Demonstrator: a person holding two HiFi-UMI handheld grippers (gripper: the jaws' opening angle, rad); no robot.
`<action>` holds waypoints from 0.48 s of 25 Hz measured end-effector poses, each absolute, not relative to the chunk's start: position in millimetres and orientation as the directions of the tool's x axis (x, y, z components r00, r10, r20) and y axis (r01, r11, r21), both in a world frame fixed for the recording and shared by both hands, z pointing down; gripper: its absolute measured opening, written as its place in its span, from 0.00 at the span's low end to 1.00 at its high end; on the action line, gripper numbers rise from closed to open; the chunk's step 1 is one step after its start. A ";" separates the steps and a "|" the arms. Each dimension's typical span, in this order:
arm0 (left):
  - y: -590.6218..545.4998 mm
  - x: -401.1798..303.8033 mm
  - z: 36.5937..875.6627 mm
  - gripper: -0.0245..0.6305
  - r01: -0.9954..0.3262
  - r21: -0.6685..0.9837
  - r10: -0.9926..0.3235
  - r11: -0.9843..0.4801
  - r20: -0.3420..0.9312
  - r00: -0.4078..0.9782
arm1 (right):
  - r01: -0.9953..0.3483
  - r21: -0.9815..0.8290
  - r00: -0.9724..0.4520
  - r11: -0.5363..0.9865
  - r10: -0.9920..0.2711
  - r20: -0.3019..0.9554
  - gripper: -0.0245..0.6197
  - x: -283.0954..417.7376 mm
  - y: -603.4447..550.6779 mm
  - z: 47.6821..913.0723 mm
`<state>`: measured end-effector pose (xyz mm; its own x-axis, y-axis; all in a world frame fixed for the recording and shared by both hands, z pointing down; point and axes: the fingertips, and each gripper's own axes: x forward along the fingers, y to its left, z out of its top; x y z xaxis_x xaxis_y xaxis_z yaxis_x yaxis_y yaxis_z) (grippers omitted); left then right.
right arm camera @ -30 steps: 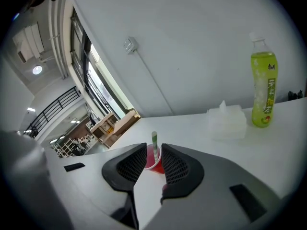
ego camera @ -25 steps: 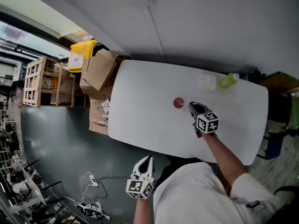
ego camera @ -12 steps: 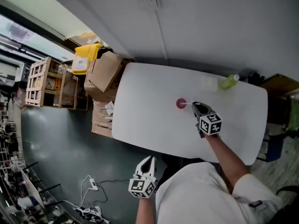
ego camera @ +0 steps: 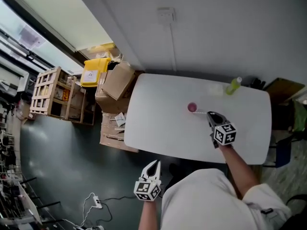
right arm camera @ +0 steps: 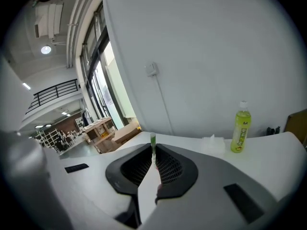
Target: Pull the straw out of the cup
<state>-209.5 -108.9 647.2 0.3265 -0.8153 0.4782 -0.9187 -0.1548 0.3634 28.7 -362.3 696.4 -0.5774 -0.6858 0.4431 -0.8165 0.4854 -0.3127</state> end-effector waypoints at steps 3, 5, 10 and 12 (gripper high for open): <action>-92.3 -230.3 645.2 0.04 -0.917 0.362 -0.819 -0.170 0.465 0.336 | -0.828 -0.291 -0.560 0.479 -0.714 0.419 0.12 27.8 -336.7 673.6; -81.2 -240.8 644.9 0.04 -0.910 0.372 -0.820 -0.182 0.454 0.349 | -0.835 -0.274 -0.550 0.476 -0.731 0.404 0.12 27.2 -318.3 659.4; -60.3 -253.7 639.3 0.04 -0.889 0.383 -0.806 -0.249 0.427 0.410 | -0.853 -0.242 -0.522 0.462 -0.766 0.376 0.12 26.3 -267.5 626.7; -54.6 -254.8 638.1 0.04 -0.880 0.377 -0.795 -0.288 0.419 0.439 | -0.862 -0.233 -0.507 0.451 -0.779 0.370 0.12 27.6 -247.0 619.9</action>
<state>-254.8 -54.6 638.1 0.4390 -0.7950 0.4187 -0.8804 -0.2878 0.3768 27.6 -247.0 619.9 -0.5070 -0.7787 0.3696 -0.8618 0.4507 -0.2326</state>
